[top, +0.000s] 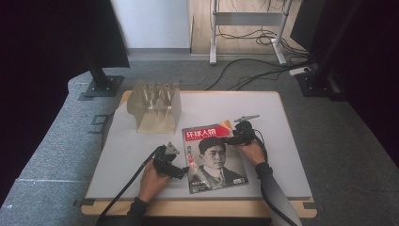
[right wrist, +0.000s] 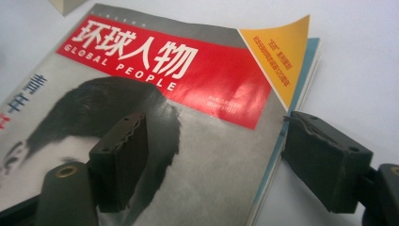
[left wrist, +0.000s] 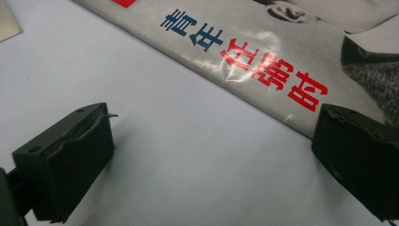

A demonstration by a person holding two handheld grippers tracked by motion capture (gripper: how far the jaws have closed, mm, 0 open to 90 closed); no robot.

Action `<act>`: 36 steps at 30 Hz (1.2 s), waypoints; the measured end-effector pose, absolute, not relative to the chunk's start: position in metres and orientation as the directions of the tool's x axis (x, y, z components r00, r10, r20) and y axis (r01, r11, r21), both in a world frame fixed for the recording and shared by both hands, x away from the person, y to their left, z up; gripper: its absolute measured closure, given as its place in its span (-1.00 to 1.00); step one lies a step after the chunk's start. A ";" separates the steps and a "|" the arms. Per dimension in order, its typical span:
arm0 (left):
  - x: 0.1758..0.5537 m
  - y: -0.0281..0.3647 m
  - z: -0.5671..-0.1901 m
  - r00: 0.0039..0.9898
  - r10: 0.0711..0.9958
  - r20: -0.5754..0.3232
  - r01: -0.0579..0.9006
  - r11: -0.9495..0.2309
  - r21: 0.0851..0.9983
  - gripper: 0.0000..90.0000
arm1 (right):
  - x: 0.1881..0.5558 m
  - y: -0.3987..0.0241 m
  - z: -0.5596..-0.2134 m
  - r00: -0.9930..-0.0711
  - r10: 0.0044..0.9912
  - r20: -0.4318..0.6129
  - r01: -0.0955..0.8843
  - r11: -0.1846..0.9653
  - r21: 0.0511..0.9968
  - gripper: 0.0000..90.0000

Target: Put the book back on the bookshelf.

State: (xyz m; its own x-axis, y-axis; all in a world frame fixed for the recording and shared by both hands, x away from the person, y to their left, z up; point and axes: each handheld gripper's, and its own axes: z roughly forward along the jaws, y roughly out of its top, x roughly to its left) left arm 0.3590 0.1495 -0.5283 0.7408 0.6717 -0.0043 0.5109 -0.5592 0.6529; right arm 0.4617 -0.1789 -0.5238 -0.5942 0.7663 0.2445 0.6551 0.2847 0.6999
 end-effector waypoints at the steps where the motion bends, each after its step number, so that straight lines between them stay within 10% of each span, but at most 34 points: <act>1: 0.359 0.150 -0.528 0.742 0.671 -0.003 0.510 -0.562 0.651 -1.00 | 0.461 -0.181 -0.524 -0.586 0.766 0.264 0.664 0.267 0.698 -0.49; 36: 0.359 0.149 -0.529 0.737 0.675 -0.007 0.516 -0.556 0.652 -1.00 | 0.472 -0.182 -0.528 -0.533 0.763 0.365 0.694 0.148 0.705 -0.21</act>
State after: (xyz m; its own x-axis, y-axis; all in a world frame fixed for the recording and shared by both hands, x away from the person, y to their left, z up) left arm 0.3594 0.1490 -0.5285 0.7373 0.6755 -0.0070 0.5157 -0.5562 0.6517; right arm 0.4716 -0.1824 -0.5283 -0.5333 0.7629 0.3654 0.6941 0.1477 0.7046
